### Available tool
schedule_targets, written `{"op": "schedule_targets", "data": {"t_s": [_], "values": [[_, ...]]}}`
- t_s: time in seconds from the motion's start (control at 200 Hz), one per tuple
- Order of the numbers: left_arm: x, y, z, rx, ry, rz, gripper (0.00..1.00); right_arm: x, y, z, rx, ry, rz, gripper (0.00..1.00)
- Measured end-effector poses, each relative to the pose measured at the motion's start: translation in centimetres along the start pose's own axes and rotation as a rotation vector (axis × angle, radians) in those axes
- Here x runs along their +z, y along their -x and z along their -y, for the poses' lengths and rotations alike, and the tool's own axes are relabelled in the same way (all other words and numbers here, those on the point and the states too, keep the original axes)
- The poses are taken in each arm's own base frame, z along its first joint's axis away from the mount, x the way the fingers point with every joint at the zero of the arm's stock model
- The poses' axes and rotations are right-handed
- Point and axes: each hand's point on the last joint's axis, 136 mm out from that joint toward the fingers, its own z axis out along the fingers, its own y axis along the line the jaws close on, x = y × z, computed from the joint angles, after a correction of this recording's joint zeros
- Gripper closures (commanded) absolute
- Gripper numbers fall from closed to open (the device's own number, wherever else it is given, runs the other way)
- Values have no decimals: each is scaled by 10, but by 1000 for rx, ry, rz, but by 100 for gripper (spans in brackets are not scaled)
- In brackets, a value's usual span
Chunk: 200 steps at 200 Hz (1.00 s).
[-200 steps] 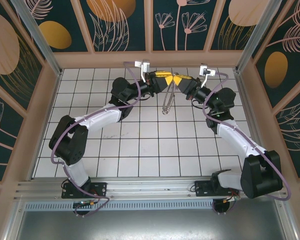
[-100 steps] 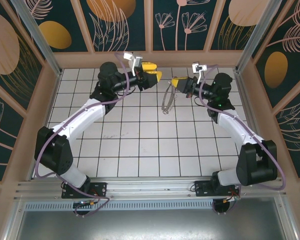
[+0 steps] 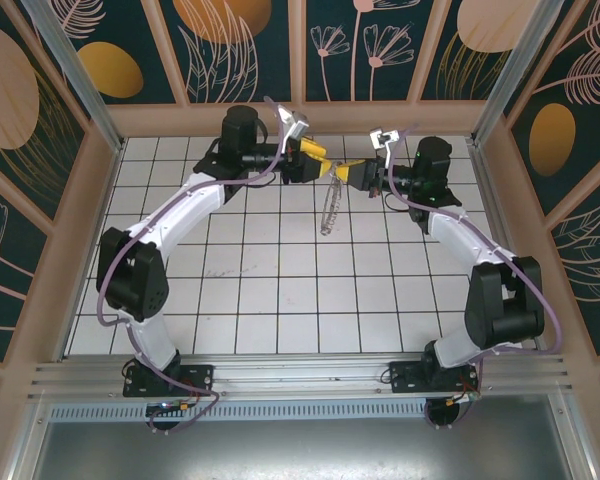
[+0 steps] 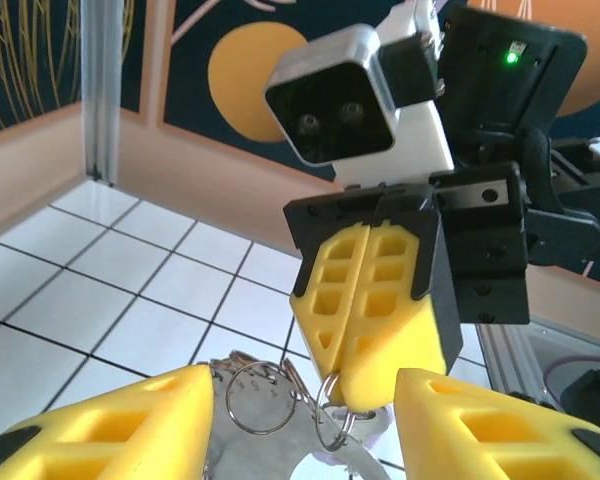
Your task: Put the keys on the keyring
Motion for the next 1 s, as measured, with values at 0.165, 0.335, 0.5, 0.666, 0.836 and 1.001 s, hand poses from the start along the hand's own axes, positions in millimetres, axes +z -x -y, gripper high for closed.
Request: {"op": "schedule_targets", "data": {"t_s": [0.165,0.335,0.5,0.666,0.836,1.001], "values": [[6,-12,-8,-37,-27,-31,52,1,-1,0,-6,9,-8,100],[8,-9,-6,-36,-60,-32,53,1,-1,-1,-12,17,-12,100],[10,-12,-3,-50,-93,-38,53,1,-1,-3,-15,23,-15,100],[12,-19,-5,-76,-112,-49,56,1,-1,-3,-15,23,-15,100],[13,-19,-2,-90,-142,-47,66,1,-1,-1,-11,23,-16,100],[14,-15,1,-96,-170,-35,80,2,-3,2,-2,21,-19,100]]}}
